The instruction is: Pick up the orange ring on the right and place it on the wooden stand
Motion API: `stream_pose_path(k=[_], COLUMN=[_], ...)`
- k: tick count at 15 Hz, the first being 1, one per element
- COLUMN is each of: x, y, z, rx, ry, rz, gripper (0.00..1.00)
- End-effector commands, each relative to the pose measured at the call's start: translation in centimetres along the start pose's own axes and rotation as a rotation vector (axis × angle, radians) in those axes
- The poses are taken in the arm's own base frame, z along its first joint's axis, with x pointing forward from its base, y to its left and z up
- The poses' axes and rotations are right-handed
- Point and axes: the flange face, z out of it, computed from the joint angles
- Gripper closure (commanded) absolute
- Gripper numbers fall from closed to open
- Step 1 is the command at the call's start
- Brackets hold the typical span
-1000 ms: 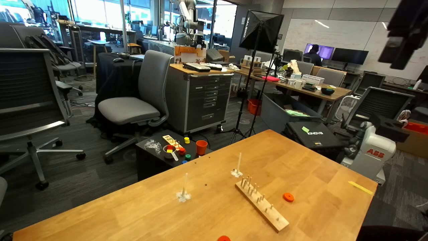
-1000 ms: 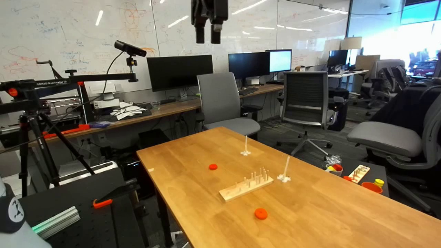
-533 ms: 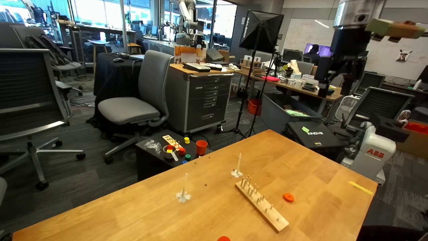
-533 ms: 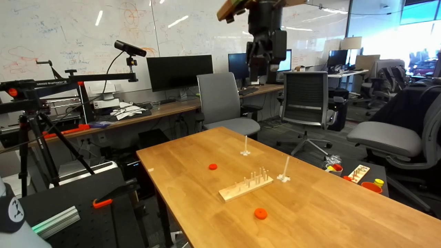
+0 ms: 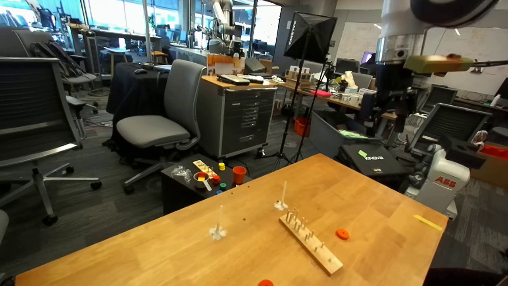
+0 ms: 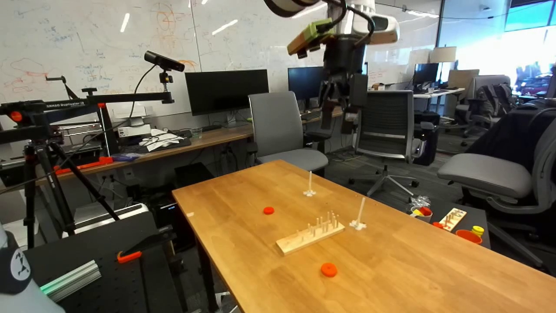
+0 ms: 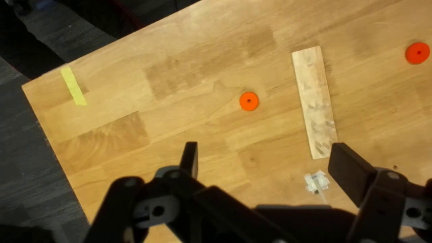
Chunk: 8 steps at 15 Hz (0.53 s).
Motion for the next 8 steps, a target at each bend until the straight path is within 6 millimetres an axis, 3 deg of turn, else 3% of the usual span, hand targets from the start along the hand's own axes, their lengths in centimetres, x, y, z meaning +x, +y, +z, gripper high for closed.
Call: stream_pose_path(k=[1,4,8], x=[2.8,4.2,5.6], y=[-0.4,-0.3,-0.8], z=[8.1,15.0,20.3], rx=[-0.080,-0.119,-0.148], ry=[-0.097,-0.195,-0.253], rz=[0.094,0.157,0.187], gripper=[0.00,0.00,0.00])
